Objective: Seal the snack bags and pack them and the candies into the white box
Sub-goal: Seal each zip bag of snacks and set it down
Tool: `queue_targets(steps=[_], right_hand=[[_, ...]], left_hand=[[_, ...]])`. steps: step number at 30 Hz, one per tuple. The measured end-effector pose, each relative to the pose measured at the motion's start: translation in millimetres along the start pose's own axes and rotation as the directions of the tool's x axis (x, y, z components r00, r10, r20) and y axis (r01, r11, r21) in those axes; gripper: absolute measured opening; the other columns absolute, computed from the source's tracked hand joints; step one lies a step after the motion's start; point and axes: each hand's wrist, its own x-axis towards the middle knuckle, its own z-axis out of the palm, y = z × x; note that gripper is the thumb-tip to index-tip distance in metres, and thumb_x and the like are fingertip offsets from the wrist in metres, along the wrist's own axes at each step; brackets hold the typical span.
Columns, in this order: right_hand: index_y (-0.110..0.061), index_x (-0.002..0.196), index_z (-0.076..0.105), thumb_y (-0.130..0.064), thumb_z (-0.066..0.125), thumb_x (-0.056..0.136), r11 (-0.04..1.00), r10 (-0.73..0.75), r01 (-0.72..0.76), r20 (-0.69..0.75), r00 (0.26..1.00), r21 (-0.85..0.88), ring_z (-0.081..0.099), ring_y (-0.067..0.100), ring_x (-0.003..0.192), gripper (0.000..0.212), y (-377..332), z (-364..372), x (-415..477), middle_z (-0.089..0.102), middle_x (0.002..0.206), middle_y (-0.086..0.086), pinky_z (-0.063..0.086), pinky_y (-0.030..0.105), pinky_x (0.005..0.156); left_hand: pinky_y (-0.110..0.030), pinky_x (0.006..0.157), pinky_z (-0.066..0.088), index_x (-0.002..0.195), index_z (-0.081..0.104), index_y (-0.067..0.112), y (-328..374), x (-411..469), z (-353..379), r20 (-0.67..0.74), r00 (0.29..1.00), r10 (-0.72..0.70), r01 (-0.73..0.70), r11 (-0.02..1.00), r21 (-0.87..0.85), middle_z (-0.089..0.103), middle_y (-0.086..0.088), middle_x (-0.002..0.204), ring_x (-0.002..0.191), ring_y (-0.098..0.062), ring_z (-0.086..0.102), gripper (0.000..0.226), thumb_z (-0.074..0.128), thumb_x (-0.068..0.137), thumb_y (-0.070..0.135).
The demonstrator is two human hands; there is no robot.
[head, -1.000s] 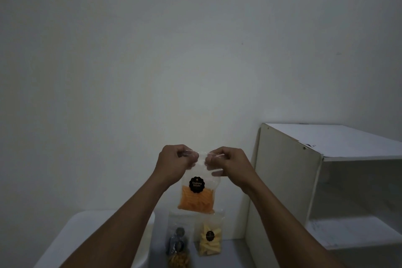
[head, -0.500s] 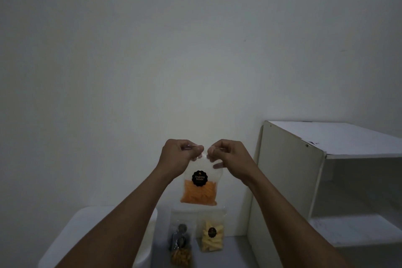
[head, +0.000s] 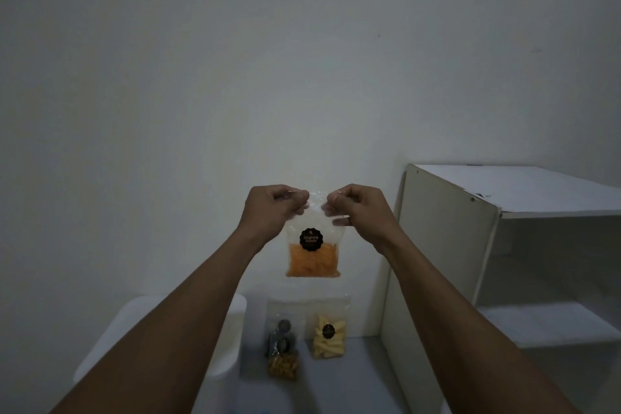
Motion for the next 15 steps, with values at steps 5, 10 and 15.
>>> queue_targets(steps=[5, 10, 15], right_hand=[[-0.002, 0.087, 0.069, -0.009, 0.065, 0.094, 0.997, -0.041, 0.04, -0.02, 0.999, -0.068, 0.073, 0.02, 0.075, 0.01, 0.4, -1.8, 0.4, 0.076, 0.083, 0.014, 0.06, 0.036, 0.074], [0.005, 0.094, 0.069, -0.012, 0.069, 0.091, 0.999, -0.015, 0.016, -0.017, 1.0, 0.045, 0.074, 0.025, 0.081, 0.017, -3.6, -2.4, -4.9, 0.076, 0.088, 0.016, 0.061, 0.036, 0.076], [0.001, 0.086, 0.064, -0.008, 0.068, 0.091, 0.998, -0.03, 0.03, -0.005, 1.0, 0.047, 0.075, 0.027, 0.083, 0.011, -2.0, -5.3, -5.5, 0.076, 0.087, 0.015, 0.059, 0.038, 0.076]], left_hand=[[-0.034, 0.081, 0.06, 0.087, 0.074, 0.009, 5.0, -2.1, -2.8, 0.066, 0.994, -0.09, 0.094, 0.994, -0.063, 0.073, -0.013, 0.095, 0.089, -0.02, 0.068, 0.004, 0.072, 0.087, 0.012], [-0.034, 0.085, 0.057, 0.077, 0.075, 0.012, 4.7, -0.3, -4.0, -0.014, 0.998, -0.055, 0.055, 0.998, -0.008, 0.075, -0.004, 0.082, 0.09, -0.02, 0.069, 0.01, 0.072, 0.086, 0.011], [-0.028, 0.081, 0.057, 0.086, 0.076, 0.012, 4.8, -3.6, -4.2, -0.017, 1.0, -0.009, 0.01, 1.0, 0.014, 0.076, -0.003, 0.083, 0.081, -0.014, 0.069, 0.008, 0.075, 0.085, 0.02]])
